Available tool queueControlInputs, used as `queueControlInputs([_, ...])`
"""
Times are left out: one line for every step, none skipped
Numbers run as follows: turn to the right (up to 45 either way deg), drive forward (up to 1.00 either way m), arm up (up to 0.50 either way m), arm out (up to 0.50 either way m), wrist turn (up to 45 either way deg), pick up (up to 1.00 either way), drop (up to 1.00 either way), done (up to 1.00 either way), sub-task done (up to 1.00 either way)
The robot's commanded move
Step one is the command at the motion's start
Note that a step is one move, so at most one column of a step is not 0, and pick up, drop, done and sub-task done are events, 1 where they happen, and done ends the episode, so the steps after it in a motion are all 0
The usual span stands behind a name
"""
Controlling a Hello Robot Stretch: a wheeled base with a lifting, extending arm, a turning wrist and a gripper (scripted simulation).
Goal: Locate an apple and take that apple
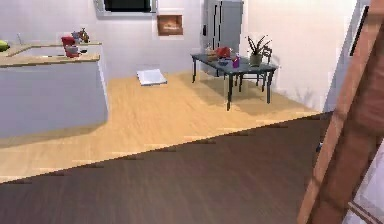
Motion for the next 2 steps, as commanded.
queueControlInputs([0.0, 1.0, 0.0, 0.0, 0.0, 0.0, 0.0, 0.0, 0.0])
queueControlInputs([-3.0, 0.0, 0.0, 0.0, 0.0, 0.0, 0.0, 0.0, 0.0])
